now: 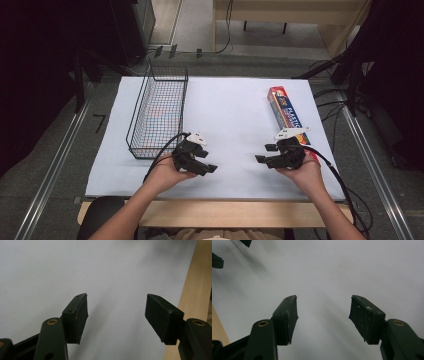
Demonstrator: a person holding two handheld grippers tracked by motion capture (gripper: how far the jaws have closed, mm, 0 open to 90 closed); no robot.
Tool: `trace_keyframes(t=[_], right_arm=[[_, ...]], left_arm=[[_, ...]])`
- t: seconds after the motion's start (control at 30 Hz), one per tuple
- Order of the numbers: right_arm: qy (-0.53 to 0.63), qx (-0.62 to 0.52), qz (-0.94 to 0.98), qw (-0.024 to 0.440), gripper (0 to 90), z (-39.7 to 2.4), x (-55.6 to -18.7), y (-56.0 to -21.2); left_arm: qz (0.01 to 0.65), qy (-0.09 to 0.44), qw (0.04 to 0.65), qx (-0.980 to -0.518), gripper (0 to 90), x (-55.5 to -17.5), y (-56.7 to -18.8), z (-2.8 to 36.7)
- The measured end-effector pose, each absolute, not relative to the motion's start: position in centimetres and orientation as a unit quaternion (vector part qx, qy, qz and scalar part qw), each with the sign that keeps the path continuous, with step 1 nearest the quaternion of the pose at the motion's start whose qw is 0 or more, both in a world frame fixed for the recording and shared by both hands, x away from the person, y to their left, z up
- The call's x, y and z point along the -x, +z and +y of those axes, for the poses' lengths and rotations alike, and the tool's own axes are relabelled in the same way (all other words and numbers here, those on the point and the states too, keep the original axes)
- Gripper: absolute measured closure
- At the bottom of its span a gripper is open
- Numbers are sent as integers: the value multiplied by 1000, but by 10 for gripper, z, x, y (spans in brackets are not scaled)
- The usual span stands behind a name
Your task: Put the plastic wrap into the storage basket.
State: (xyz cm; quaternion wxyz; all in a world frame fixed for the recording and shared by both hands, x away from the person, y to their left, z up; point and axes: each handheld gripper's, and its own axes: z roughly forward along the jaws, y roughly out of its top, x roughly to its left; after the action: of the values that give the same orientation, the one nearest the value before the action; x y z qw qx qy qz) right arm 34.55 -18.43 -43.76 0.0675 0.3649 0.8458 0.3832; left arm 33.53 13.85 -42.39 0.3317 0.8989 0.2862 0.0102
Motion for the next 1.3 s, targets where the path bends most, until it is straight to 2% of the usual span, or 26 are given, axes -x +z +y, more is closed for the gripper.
trace_keyframes(t=[0.57,1.13,1.3], right_arm=[[379,-383,839,74,401,-198,-352,-429],[355,-442,814,129,400,-235,-376,-412],[349,-460,806,132,387,-239,-386,-407]], left_arm=[[285,2,333,-899,354,-336,-424,141],[278,-3,334,-900,354,-335,-425,138],[278,-5,332,-901,354,-335,-426,138]])
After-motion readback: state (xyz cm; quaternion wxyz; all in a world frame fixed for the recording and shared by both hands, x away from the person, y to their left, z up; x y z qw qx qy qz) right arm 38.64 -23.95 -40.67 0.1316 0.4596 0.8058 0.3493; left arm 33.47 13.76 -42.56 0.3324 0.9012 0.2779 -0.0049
